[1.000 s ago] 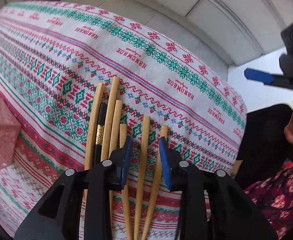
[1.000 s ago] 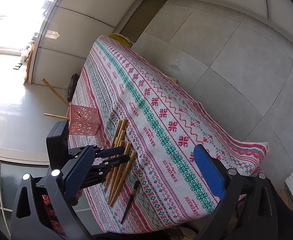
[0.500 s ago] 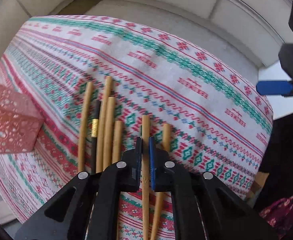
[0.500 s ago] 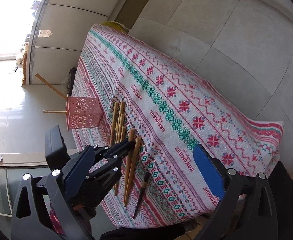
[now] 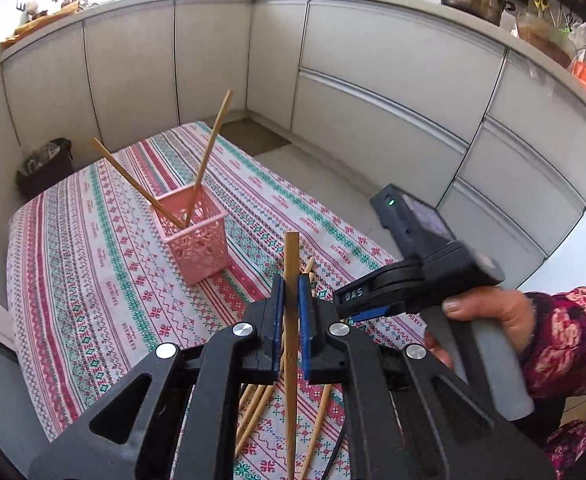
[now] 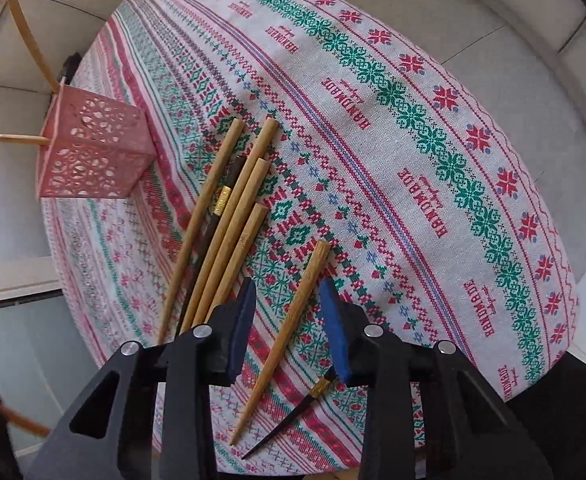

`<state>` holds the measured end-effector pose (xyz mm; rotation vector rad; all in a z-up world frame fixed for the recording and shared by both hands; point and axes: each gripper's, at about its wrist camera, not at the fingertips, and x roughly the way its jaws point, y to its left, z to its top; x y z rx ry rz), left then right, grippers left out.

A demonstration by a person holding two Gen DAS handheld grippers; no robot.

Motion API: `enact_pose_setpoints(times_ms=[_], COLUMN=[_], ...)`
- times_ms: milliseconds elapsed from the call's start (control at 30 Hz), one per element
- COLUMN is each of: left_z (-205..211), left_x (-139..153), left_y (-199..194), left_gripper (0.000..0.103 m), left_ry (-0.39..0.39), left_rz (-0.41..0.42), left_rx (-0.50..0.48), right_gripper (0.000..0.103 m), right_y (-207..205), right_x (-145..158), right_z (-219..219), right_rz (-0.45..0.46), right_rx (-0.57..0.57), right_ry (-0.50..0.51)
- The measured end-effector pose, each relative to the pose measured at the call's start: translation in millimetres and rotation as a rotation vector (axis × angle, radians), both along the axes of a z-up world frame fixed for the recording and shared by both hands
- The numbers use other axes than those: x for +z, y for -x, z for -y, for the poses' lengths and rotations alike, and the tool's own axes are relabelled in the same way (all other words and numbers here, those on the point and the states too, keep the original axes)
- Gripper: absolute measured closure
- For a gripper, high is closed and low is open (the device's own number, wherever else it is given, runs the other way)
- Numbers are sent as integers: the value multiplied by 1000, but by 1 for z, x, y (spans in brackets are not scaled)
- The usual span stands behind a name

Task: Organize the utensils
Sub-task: 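Lift the chopstick with the left tool toward the cup while the right tool grasps another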

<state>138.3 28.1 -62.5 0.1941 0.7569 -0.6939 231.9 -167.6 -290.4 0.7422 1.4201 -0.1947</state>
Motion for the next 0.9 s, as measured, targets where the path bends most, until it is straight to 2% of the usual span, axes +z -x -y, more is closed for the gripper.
enact_pose_setpoints(times_ms=[67, 200, 267, 333, 467, 667, 900], left_z=[0, 5, 2, 0, 6, 10, 12], left_x=[5, 1, -5, -4, -32, -33, -20], left_y=[2, 2, 3, 5, -1, 4, 18], left_gripper=[97, 97, 97, 97, 97, 97, 97], left_ry=[41, 90, 102, 119, 115, 128, 170], left_rz=[25, 48, 56, 63, 79, 120, 176], left_rx=[7, 28, 44, 56, 83, 146, 193], right_gripper=[74, 79, 91, 92, 93, 94, 94], right_y=[-3, -6, -7, -5, 6, 37, 81], right_x=[-7, -4, -6, -8, 4, 72, 138], right_z=[-8, -22, -25, -30, -27, -28, -25], right_rz=[-41, -36, -12, 45, 187, 506, 767], right_rx=[0, 8, -6, -21, -29, 26, 96], right_ry=[38, 153, 141, 100, 48, 103, 182])
